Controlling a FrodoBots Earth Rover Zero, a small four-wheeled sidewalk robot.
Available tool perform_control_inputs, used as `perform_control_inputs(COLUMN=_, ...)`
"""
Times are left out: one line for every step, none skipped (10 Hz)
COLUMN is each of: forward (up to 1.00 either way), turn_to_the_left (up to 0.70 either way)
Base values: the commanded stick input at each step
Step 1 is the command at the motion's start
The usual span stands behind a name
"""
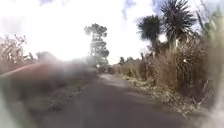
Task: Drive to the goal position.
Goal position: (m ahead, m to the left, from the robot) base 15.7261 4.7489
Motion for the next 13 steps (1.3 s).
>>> perform_control_inputs(forward=0.50, turn_to_the_left=0.01)
perform_control_inputs(forward=0.50, turn_to_the_left=0.01)
perform_control_inputs(forward=0.50, turn_to_the_left=0.01)
perform_control_inputs(forward=0.50, turn_to_the_left=0.01)
perform_control_inputs(forward=0.50, turn_to_the_left=0.01)
perform_control_inputs(forward=0.50, turn_to_the_left=0.01)
perform_control_inputs(forward=0.50, turn_to_the_left=0.01)
perform_control_inputs(forward=0.50, turn_to_the_left=0.01)
perform_control_inputs(forward=0.50, turn_to_the_left=0.01)
perform_control_inputs(forward=0.50, turn_to_the_left=0.01)
perform_control_inputs(forward=0.50, turn_to_the_left=0.01)
perform_control_inputs(forward=0.50, turn_to_the_left=0.01)
perform_control_inputs(forward=0.50, turn_to_the_left=0.01)
